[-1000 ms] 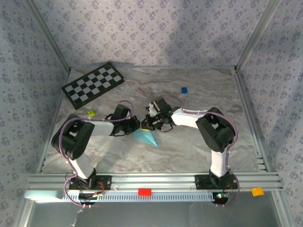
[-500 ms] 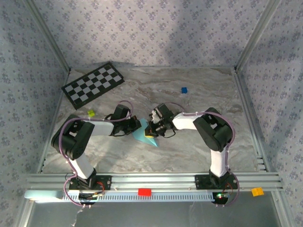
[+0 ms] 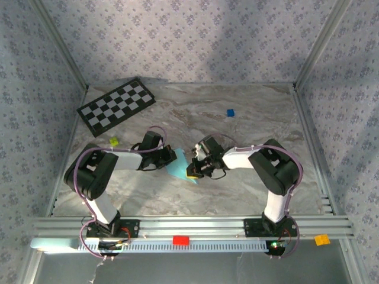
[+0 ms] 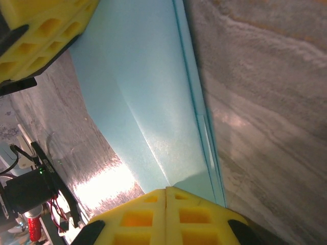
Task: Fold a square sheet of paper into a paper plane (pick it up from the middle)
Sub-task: Fourth fold the wing at the center of the table.
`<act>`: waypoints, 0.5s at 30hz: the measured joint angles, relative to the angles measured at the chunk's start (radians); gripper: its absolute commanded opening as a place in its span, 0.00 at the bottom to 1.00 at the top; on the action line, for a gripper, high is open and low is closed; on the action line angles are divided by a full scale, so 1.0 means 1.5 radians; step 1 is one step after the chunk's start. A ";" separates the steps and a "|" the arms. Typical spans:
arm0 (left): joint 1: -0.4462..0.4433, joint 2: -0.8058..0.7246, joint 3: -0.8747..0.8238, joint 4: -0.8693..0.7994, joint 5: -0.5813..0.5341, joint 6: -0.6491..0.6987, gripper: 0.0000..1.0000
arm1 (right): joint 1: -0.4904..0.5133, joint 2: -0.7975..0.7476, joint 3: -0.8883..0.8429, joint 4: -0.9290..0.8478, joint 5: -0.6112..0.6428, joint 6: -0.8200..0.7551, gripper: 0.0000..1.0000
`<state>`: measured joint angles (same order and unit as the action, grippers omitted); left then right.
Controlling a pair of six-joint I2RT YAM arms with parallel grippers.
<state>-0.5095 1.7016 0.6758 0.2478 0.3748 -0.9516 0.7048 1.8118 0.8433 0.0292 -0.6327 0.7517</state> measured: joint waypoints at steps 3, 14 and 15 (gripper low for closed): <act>0.000 0.000 0.000 0.000 0.000 0.000 0.00 | 0.000 -0.016 0.006 -0.041 0.024 0.011 0.05; 0.003 -0.007 -0.009 0.005 -0.001 -0.002 0.00 | 0.012 -0.106 0.072 -0.162 0.128 0.043 0.09; 0.004 -0.008 -0.010 0.005 -0.001 -0.002 0.00 | 0.016 -0.116 0.076 -0.163 0.137 0.042 0.10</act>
<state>-0.5037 1.6894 0.6609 0.2550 0.3737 -0.9543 0.7288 1.6375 0.9577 -0.2157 -0.4271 0.8154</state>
